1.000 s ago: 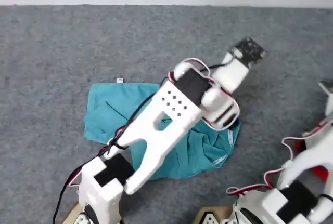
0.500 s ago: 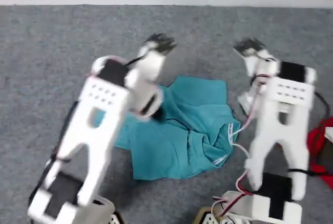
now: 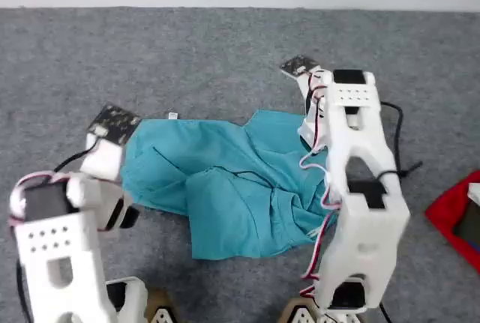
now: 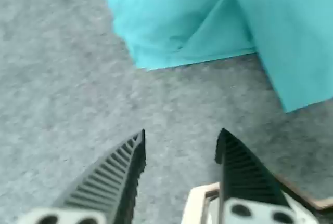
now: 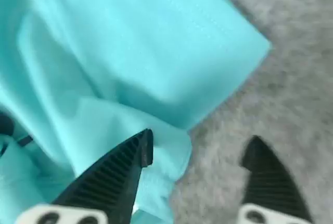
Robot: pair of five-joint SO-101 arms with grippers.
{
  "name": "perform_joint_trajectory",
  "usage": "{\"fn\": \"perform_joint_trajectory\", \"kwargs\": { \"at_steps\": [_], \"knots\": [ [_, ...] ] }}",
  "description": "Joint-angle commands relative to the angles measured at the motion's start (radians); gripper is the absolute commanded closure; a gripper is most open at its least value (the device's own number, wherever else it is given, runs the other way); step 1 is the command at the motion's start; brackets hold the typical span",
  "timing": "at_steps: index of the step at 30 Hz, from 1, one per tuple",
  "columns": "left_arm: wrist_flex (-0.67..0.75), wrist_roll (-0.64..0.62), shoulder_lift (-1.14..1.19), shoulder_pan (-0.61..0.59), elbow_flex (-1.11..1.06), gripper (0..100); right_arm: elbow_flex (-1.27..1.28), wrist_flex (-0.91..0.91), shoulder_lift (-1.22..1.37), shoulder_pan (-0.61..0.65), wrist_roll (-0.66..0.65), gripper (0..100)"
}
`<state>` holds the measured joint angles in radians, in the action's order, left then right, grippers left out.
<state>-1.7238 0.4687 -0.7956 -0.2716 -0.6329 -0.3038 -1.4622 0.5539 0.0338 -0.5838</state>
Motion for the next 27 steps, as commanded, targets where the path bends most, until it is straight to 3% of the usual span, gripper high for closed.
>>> {"fn": "perform_joint_trajectory", "kwargs": {
  "at_steps": [1, 3, 8, 18, 21, 23, 27],
  "knots": [
    [-0.034, 0.063, -0.094, -0.086, -0.039, 79, -0.259, -0.085, 0.139, 0.010, 0.002, 91.3],
    [-0.034, 0.063, -0.104, -0.107, -0.051, 79, -0.377, -0.122, 0.214, 0.012, -0.026, 99.4],
    [-0.032, 0.063, -0.109, -0.149, -0.053, 79, -0.641, -0.228, 0.358, -0.018, -0.178, 99.0],
    [-0.029, 0.063, -0.104, -0.161, -0.056, 79, -1.106, -0.200, 0.564, -0.194, -0.180, 98.8],
    [-0.029, 0.063, -0.104, -0.161, -0.056, 79, -1.166, -0.302, 0.605, -0.196, -0.176, 98.0],
    [-0.028, 0.063, -0.104, -0.161, -0.058, 79, -1.181, -0.341, 0.613, -0.163, -0.166, 94.2],
    [-0.028, 0.063, -0.104, -0.160, -0.058, 79, -1.178, -0.340, 0.559, -0.133, -0.012, 76.3]
  ]
}}
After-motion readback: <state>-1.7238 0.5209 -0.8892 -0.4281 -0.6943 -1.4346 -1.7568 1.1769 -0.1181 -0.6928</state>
